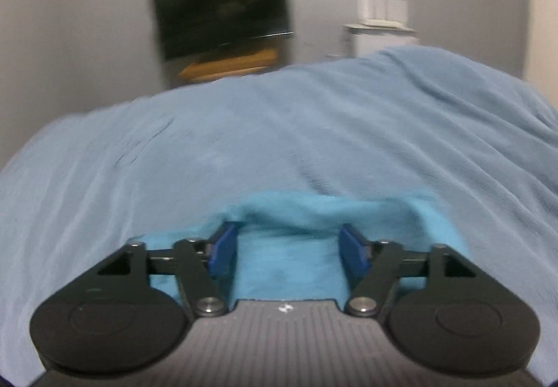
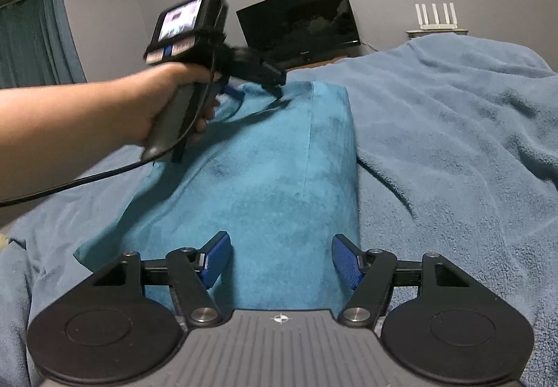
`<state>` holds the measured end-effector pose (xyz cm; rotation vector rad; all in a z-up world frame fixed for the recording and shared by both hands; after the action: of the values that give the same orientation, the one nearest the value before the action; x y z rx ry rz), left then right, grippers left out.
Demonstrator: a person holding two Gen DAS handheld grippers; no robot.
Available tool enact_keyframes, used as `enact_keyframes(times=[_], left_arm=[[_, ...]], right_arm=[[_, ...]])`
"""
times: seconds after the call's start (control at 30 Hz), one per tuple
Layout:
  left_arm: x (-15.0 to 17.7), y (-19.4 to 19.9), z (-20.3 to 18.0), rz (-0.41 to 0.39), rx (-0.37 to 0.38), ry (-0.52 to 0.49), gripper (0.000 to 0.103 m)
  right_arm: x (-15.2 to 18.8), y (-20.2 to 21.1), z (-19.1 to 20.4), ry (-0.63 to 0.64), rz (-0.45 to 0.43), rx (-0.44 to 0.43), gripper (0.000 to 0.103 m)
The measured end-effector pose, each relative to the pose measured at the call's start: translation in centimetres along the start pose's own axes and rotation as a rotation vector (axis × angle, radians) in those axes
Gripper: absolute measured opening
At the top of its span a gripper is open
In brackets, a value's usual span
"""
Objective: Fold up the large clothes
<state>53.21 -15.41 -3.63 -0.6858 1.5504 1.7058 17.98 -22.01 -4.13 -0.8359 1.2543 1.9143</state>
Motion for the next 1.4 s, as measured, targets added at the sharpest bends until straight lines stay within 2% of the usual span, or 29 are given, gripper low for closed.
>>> enact_keyframes(times=[0.03,0.07,0.13,0.2,0.27,0.37,0.43,0.53,0.67,0.73,0.83,0.9,0.97,1.03,1.1,1.17,1.3,1.33,1.4], left_arm=[[0.3,-0.7,1.3,0.015,-0.050,0.024,0.077],[0.7,-1.2,2.7,0.036,-0.121,0.040,0.077],[1.8,-1.4,5.6,0.080,-0.196,0.076,0.077],[2.5,-1.0,8.0,0.115,-0.196,0.117,0.077],[3.0,0.3,9.6,0.116,-0.158,0.149,0.077],[4.0,3.4,11.0,0.089,-0.191,0.147,0.077],[4.8,5.7,11.2,0.047,-0.119,0.108,0.077],[7.7,11.2,9.1,0.000,-0.040,0.006,0.079],[12.2,17.0,6.3,-0.047,0.044,-0.120,0.082],[15.0,18.5,4.5,-0.043,0.038,-0.202,0.084],[19.6,17.7,4.5,0.040,-0.027,-0.273,0.083],[21.0,17.9,5.1,0.045,-0.031,-0.222,0.084],[21.3,18.2,6.1,0.056,-0.015,-0.140,0.085],[21.0,18.4,6.6,0.079,0.005,-0.074,0.085],[20.5,17.6,7.0,0.089,0.014,-0.051,0.086],[20.5,17.4,7.3,0.090,0.018,-0.044,0.087],[20.9,16.3,7.2,0.088,0.020,-0.030,0.088],[20.8,15.8,7.1,0.088,0.020,-0.026,0.089],[21.1,15.9,7.3,0.085,0.020,-0.020,0.094]], right_arm=[[0.1,0.2,0.0,0.001,0.000,-0.001,0.068],[0.1,0.2,-0.1,0.002,0.001,0.001,0.068],[0.1,0.1,-0.2,-0.004,0.003,-0.002,0.068],[0.0,0.2,-0.2,-0.008,0.005,-0.007,0.068],[0.1,0.2,-0.4,-0.005,0.002,-0.005,0.067],[0.2,-0.1,-1.3,-0.027,-0.008,0.009,0.066],[0.3,-0.2,-2.2,-0.059,-0.010,0.023,0.069],[0.6,-0.3,-3.8,-0.135,0.000,0.034,0.076],[1.0,1.0,-4.5,-0.180,-0.042,0.047,0.078],[1.4,2.0,-4.7,-0.195,-0.051,0.057,0.078],[2.5,3.8,-4.8,-0.221,-0.008,0.083,0.077],[3.1,4.2,-3.7,-0.151,0.052,0.066,0.077],[4.4,4.1,-2.1,-0.009,0.127,0.098,0.076],[5.2,3.2,-1.3,0.053,0.156,0.131,0.076],[5.4,2.0,-0.8,0.096,0.135,0.156,0.076],[5.4,0.7,-0.9,0.132,0.086,0.176,0.071],[5.8,-1.3,0.1,0.211,0.033,0.195,0.070],[5.8,-1.3,0.4,0.235,0.016,0.199,0.066],[5.5,-0.8,0.2,0.259,-0.006,0.232,0.051]])
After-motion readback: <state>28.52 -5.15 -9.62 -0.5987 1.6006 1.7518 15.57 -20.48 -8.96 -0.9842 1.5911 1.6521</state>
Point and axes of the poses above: each gripper's, at about its wrist camera, not at the fingertips, and y roughly against the way its jaws point, z to its left, x to its underside, the point moved 5 cm from there along -y, roughly the way its jaws point, and after that the axes turned 4 degrees about -x, right-handed, at the moved point
